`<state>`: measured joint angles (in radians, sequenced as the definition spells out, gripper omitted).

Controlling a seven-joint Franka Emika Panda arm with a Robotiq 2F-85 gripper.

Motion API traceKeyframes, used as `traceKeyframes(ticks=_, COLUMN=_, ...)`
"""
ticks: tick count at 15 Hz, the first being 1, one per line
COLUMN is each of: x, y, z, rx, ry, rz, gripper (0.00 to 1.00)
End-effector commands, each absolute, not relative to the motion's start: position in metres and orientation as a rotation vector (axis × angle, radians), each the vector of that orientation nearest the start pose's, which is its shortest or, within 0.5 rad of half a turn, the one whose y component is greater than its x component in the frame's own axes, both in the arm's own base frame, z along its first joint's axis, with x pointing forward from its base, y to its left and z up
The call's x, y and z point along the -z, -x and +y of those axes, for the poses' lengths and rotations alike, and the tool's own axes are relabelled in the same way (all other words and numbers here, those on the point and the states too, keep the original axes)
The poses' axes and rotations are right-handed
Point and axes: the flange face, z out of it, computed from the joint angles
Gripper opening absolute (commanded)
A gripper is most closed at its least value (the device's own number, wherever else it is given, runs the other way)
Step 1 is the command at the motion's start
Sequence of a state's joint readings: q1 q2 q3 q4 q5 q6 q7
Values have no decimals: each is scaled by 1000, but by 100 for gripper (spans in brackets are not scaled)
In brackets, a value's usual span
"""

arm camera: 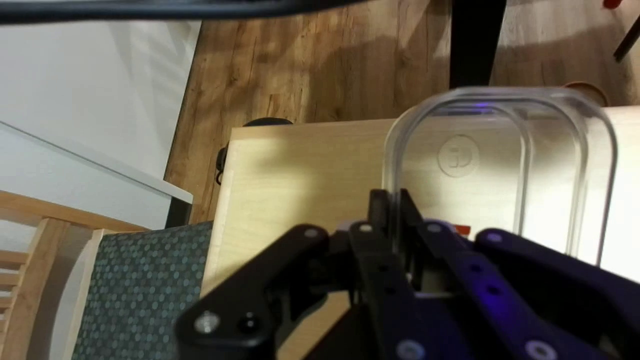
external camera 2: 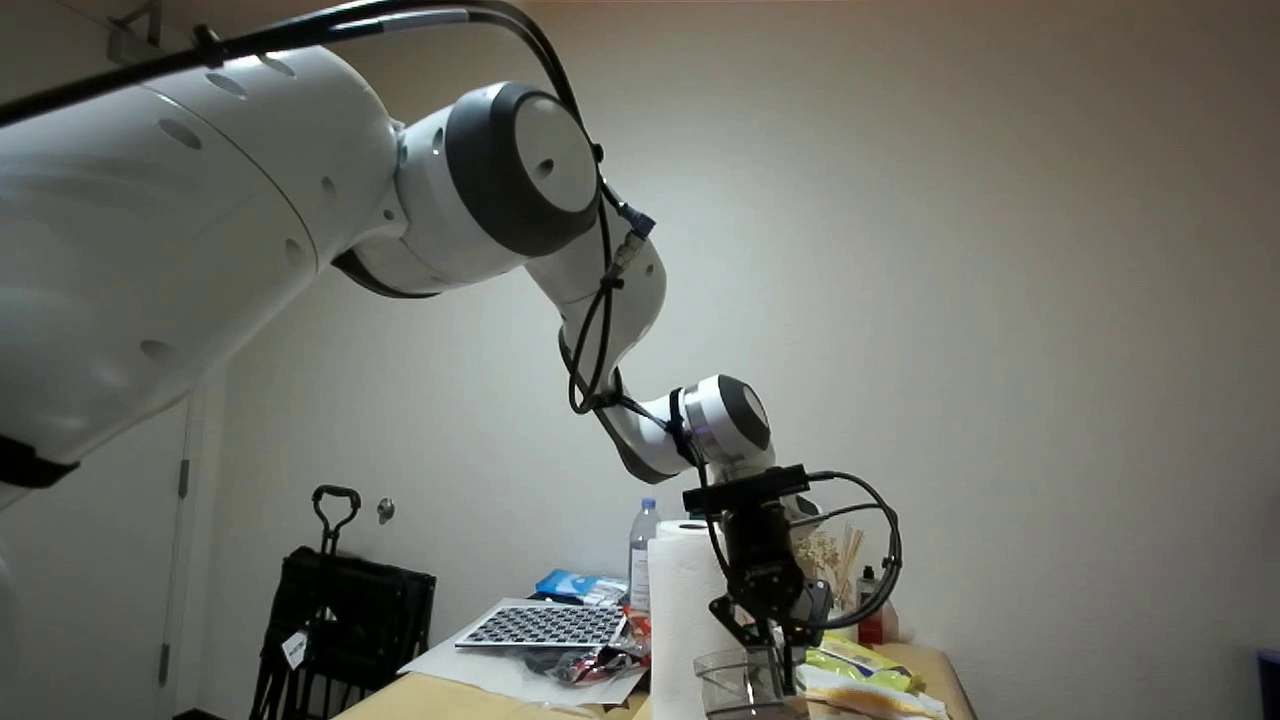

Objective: Pour the content from one plastic container to another

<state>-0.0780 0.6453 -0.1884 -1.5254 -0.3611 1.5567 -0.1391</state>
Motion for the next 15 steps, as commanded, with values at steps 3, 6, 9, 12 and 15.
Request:
traceKeyframes(ticks=3, x=-286, y=-609, z=-188, rx=-1147, ry=3318, rz=42, gripper=7)
traceKeyframes(ticks=6, x=-290, y=-609, z=-190, rx=-1144, ry=3328, rz=48, gripper=7)
traceKeyframes(ticks=9, x=-295, y=-606, z=-172, rx=-1162, ry=3334, rz=-9, gripper=6)
traceKeyframes(ticks=12, x=-305, y=-605, z=-140, rx=-1167, ry=3326, rz=-124, gripper=5)
traceKeyframes(ticks=15, x=-311, y=-600, z=-111, rx=-1254, ry=3275, rz=-198, gripper=6)
